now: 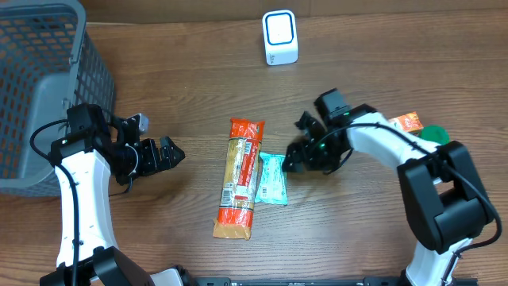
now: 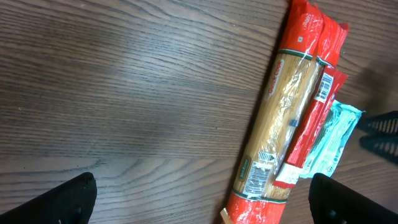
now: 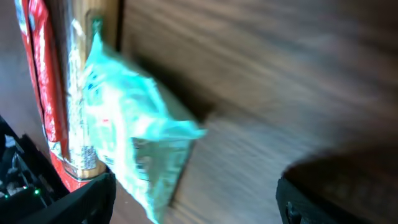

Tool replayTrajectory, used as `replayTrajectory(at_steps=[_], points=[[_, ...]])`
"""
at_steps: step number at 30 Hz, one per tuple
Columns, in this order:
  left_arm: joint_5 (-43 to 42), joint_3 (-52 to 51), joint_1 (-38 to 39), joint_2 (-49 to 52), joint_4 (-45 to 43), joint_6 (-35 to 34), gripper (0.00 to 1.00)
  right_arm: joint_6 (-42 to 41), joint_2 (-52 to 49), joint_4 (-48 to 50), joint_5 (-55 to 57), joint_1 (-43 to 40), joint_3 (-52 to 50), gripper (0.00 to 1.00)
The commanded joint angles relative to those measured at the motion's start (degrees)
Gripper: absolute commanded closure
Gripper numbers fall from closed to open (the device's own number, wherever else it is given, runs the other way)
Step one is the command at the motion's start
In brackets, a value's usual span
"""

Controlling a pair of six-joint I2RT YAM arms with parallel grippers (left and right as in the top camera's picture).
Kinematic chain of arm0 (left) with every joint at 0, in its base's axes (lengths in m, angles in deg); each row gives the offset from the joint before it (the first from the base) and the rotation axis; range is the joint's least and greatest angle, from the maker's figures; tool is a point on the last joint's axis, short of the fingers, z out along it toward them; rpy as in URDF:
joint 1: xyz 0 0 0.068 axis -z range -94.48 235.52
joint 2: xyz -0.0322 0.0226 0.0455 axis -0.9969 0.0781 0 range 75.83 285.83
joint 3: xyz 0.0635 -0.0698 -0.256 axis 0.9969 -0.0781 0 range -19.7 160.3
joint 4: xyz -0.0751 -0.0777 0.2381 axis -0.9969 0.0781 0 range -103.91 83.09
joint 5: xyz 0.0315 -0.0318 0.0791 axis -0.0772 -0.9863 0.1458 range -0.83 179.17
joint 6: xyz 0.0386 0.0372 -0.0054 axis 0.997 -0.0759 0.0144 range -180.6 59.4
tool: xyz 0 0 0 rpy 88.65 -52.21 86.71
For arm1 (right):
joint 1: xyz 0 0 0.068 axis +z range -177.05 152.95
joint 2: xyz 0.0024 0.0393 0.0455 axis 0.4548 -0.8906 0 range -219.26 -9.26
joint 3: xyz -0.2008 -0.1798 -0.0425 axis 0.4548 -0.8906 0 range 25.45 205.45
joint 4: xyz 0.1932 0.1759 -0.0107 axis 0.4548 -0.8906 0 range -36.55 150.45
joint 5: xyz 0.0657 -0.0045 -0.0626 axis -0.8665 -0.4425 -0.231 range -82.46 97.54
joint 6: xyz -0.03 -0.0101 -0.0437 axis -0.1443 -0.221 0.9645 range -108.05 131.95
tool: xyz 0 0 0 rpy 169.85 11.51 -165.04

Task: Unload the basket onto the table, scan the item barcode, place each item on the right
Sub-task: 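Reach the right gripper back to the teal snack bag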

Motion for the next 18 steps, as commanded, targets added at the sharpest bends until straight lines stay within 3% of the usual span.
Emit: replayTrajectory(at_steps=[1, 7, 8, 9, 10, 18], points=[[-0.83, 0.0, 0.39, 0.24, -0.07, 0.87, 0.0, -2.43, -1.9, -0.31, 4.59, 0.76, -2.45, 0.14], [-0.83, 0.0, 0.39, 0.24, -0.04, 0.87, 0.0, -4.79, -1.9, -0.74, -1.62, 0.68, -2.45, 0.13], [-0.85, 0.0, 0.39, 0.24, -0.07, 0.87, 0.0, -4.79, -1.9, -0.48, -3.23, 0.79, -2.45, 0.1], [-0.83, 0.0, 0.39, 0.24, -0.04, 0.87, 0.0, -4.81, -1.9, 0.11, -4.98, 0.96, -2.45, 0.01], [-0.83, 0.0, 0.39, 0.24, -0.07, 0.87, 0.0, -4.81, -1.9, 0.83, -6.19, 1.16, -2.45, 0.0], [-0.85, 0.0, 0.39, 0.24, -0.07, 0.87, 0.01, -8.68, -1.9, 4.57, -7.08, 4.04, -2.47, 0.0]])
